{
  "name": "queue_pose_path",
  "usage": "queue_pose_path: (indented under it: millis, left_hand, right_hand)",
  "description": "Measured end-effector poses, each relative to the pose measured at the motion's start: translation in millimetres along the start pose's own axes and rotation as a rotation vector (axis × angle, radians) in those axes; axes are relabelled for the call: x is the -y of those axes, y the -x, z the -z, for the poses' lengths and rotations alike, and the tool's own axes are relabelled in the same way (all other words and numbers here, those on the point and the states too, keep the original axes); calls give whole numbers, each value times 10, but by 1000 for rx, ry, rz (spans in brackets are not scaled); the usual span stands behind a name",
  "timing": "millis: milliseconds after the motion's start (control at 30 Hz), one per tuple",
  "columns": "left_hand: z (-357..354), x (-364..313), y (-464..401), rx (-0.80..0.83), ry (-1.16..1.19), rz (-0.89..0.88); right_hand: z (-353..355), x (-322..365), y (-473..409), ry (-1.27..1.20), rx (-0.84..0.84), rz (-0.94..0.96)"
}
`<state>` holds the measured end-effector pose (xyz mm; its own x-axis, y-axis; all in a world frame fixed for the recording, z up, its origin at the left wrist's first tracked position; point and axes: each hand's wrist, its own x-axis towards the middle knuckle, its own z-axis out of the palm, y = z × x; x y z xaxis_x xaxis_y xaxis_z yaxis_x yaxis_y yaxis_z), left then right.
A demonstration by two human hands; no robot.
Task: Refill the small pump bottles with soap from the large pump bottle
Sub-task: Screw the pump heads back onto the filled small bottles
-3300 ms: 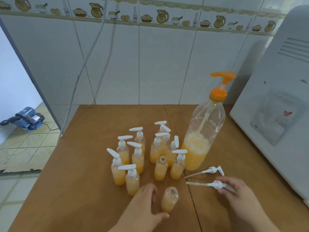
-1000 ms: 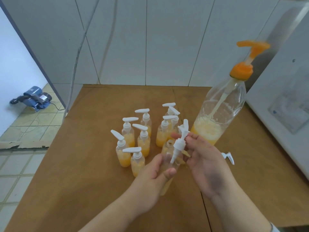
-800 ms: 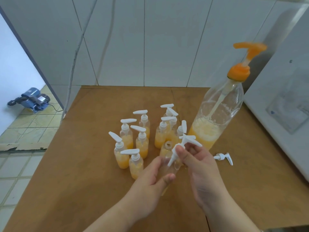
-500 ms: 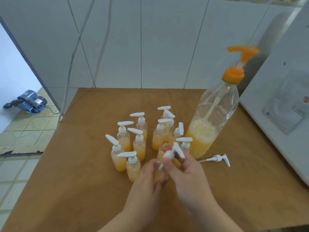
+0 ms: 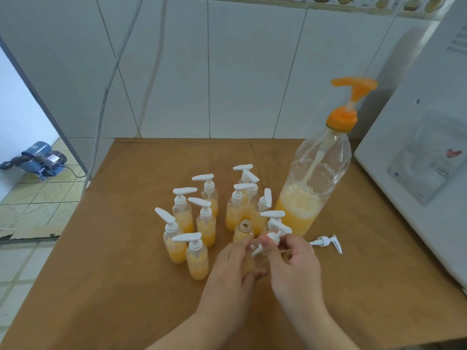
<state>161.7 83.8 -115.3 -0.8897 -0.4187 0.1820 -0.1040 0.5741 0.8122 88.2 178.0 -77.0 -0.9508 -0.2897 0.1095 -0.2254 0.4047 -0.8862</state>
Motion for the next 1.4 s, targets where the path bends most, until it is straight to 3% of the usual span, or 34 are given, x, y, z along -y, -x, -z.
queue_pose_path:
  millis: [233, 467, 600, 733, 833, 900, 1033, 1133, 1267, 1333, 1400]
  left_hand:
    - [-34, 82, -18, -27, 115, 203]
    - [-152, 187, -371, -32, 281, 432]
    - [-168, 226, -497, -21, 260, 464]
    - [-120, 209, -388, 9, 267, 429]
    - [-73, 198, -199, 14, 188, 379]
    - [-42, 208, -81, 24, 141, 353]
    - [-9, 249, 48, 62, 123, 362]
    - [-6, 242, 52, 72, 119, 371]
    - [11, 224, 55, 80, 100, 360]
    - [16, 226, 59, 87, 96, 353]
    - [14, 228, 63, 91, 105, 372]
  right_hand:
    - [218, -294, -192, 357, 86, 361]
    - [359, -468, -330, 346, 180, 247]
    - [497, -483, -455, 335, 194, 224]
    - [671, -736, -613, 501, -69, 174]
    - [704, -1044, -732, 778, 94, -33]
    - [706, -1198, -719, 877, 204, -76]
    - [690, -1313, -599, 942, 97, -19]
    - [746, -1414, -538, 748, -15, -56]
    - [920, -1014, -290, 48, -279, -73]
    - [997, -655, -112, 11, -245, 152]
    - [1019, -326, 15, 127, -109, 437]
